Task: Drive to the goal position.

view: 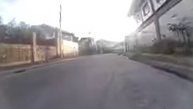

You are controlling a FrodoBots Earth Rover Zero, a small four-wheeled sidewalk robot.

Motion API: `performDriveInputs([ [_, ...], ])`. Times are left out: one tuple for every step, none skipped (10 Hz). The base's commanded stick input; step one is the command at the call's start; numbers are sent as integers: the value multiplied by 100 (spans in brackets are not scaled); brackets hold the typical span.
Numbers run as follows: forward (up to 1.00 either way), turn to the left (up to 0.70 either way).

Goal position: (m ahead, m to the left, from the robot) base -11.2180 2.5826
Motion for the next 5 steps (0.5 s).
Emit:
performDriveInputs([
  [100,1],
  [100,-33],
  [100,-39],
  [100,-20],
  [100,1],
])
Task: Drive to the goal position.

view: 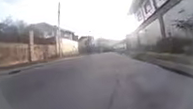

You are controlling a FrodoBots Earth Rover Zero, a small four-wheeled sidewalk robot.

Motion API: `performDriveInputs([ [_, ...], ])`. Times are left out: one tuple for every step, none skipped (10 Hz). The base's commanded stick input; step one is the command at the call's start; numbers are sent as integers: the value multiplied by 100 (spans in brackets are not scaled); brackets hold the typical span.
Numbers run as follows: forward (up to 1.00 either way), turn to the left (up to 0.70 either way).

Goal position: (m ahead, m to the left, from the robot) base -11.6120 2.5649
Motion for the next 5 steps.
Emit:
performDriveInputs([
  [100,1],
  [100,-6],
  [100,-35],
  [100,-39],
  [100,-37],
])
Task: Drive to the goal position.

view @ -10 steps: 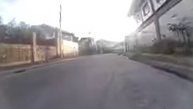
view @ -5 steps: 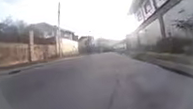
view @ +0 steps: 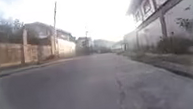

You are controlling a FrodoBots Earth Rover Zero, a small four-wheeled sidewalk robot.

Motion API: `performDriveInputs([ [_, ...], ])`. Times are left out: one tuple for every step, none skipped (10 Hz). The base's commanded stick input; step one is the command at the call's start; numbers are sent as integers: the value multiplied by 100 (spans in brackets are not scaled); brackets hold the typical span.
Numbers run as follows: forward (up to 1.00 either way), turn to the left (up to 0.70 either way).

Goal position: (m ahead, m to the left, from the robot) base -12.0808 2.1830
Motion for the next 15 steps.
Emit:
performDriveInputs([
  [100,-9],
  [100,1],
  [100,1],
  [100,1],
  [100,1],
  [100,-8],
  [100,-39],
  [100,-25],
  [100,1],
  [100,1],
  [100,1],
  [100,1],
  [100,1],
  [100,1],
  [100,1],
])
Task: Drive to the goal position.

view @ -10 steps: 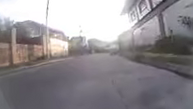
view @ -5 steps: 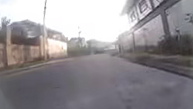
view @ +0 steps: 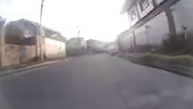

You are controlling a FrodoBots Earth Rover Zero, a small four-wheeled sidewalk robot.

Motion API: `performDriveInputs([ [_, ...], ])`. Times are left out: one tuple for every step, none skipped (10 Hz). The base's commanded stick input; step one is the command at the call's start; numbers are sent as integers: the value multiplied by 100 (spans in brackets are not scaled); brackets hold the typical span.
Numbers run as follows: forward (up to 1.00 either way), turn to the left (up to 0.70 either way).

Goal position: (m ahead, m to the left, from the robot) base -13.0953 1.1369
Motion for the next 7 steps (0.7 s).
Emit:
performDriveInputs([
  [100,1],
  [100,1],
  [100,1],
  [100,1],
  [100,1],
  [100,1],
  [100,1],
])
